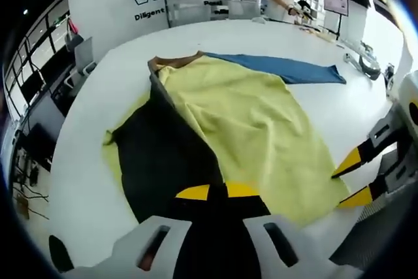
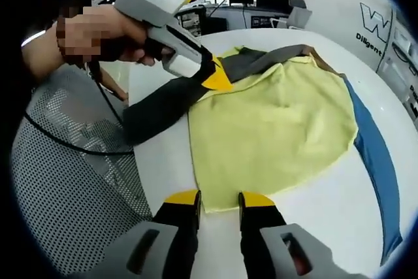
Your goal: Fold the garment on the visible template until the final outline fits inside the template.
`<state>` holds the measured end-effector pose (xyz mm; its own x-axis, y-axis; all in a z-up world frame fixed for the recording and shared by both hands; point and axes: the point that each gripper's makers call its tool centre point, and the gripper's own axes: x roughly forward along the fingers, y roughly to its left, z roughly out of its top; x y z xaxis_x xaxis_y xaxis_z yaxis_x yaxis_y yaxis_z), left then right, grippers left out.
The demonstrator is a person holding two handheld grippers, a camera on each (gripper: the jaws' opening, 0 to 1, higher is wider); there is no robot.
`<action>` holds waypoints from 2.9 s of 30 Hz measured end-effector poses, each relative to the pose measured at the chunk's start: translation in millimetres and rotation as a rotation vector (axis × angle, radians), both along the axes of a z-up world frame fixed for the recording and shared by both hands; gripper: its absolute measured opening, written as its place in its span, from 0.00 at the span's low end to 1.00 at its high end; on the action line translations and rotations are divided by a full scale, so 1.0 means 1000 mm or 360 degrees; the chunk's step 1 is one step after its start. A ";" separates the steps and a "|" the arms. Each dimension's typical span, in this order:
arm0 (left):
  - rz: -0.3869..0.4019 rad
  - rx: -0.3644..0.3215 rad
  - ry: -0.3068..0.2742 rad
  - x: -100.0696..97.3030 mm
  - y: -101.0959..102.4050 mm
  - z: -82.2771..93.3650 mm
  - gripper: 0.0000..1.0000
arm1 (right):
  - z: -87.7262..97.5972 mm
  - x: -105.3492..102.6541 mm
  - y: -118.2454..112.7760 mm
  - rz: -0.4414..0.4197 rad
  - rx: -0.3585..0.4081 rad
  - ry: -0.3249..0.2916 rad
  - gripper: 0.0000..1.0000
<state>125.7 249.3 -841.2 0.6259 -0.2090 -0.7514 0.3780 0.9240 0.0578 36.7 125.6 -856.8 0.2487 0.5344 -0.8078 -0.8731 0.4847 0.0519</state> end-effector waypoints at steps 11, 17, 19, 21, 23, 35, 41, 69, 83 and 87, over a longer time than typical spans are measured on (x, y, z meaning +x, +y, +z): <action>0.0031 -0.0017 -0.0027 0.001 0.006 0.004 0.01 | 0.000 0.000 -0.002 0.0049 -0.0066 -0.0051 0.00; 0.0055 -0.0029 -0.0043 0.003 0.010 0.011 0.01 | 0.004 -0.002 -0.003 0.0042 -0.0034 0.0006 0.00; 0.0060 -0.0026 -0.0048 0.003 0.013 0.012 0.01 | 0.002 -0.003 -0.007 0.0072 -0.0070 -0.0003 0.00; 0.0071 -0.0025 -0.0055 0.003 0.015 0.013 0.01 | 0.001 -0.003 -0.010 0.0084 -0.0089 -0.0004 0.00; 0.0084 -0.0023 -0.0059 0.003 0.018 0.016 0.01 | 0.002 -0.004 -0.013 0.0085 -0.0082 0.0015 0.00; 0.0153 -0.0012 -0.0076 0.003 0.034 0.019 0.01 | 0.002 -0.007 -0.042 0.0086 -0.0131 0.0077 0.00; 0.0171 -0.0006 -0.0068 0.001 0.038 0.018 0.01 | 0.002 -0.006 -0.054 0.0067 -0.0143 0.0105 0.00; 0.0307 -0.0002 -0.0038 -0.013 0.074 0.025 0.01 | 0.000 -0.013 -0.110 0.0086 -0.0242 0.0197 0.00; 0.0361 -0.0032 -0.0134 0.005 0.087 0.054 0.01 | -0.003 -0.021 -0.111 0.0116 -0.0253 0.0217 0.00; 0.0371 -0.0034 -0.0200 0.010 0.088 0.075 0.01 | -0.003 -0.020 -0.111 0.0109 -0.0245 0.0228 0.00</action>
<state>135.7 337.8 -766.4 0.7471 -0.0634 -0.6617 0.1458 0.9868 0.0701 16.4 15.1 -860.0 0.0929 0.4135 -0.9057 -0.8933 0.4364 0.1076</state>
